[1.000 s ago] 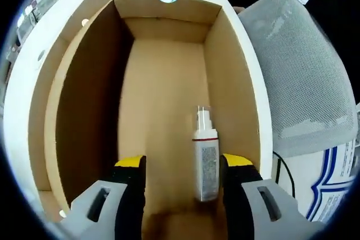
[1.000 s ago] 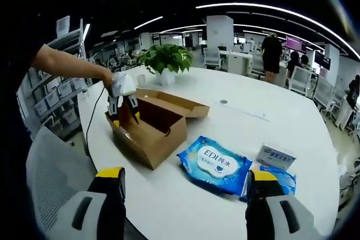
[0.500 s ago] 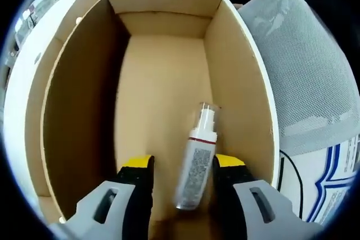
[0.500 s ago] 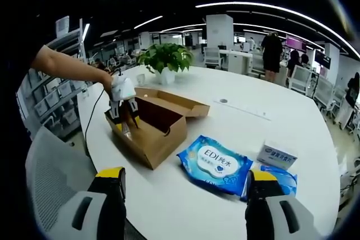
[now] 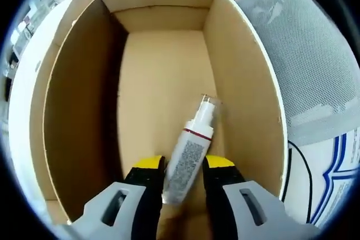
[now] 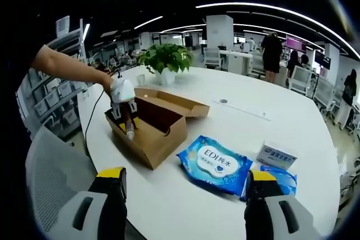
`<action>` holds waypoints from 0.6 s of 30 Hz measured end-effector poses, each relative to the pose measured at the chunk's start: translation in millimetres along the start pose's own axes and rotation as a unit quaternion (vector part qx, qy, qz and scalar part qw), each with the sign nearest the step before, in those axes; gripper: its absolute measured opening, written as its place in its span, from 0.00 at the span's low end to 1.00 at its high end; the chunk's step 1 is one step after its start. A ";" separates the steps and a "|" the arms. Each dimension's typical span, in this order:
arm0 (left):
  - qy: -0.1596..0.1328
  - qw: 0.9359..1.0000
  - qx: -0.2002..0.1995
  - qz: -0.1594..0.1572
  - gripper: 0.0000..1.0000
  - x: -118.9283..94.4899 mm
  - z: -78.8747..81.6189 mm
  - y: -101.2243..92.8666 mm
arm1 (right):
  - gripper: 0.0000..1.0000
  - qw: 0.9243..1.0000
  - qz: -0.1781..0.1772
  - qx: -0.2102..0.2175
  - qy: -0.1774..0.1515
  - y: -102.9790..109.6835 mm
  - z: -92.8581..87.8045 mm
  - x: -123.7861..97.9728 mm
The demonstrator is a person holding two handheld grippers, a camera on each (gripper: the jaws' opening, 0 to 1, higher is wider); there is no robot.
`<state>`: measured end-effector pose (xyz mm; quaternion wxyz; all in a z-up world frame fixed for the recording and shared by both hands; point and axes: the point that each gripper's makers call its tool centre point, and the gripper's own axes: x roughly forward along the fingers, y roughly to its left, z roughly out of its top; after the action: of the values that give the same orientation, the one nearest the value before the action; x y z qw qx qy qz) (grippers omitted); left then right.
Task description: Operate the shoe box by opening the lid, removing the specified soft item, and placing it in the target area until the item is outside and the box remains undamaged.
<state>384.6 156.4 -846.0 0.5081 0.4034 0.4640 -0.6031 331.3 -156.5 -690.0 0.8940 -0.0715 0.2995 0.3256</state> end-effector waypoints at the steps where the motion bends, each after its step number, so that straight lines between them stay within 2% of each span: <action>1: -0.001 1.000 0.001 0.001 0.26 -0.3 0.5 0.0 | 0.87 1.000 0.000 0.000 -0.001 0.1 0.2 0.0; 4: -0.005 1.000 -0.003 0.009 0.23 -2.0 3.0 1.9 | 0.87 1.000 0.000 0.002 -0.004 0.1 1.5 -0.1; 18: -0.005 0.999 -0.041 0.011 0.19 -16.9 10.8 -1.1 | 0.85 1.000 0.001 0.002 -0.017 2.5 3.1 -2.7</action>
<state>386.0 150.0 -827.0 0.5330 0.3843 0.4818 -0.5797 329.6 -154.9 -685.7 0.8989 -0.0638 0.2850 0.3267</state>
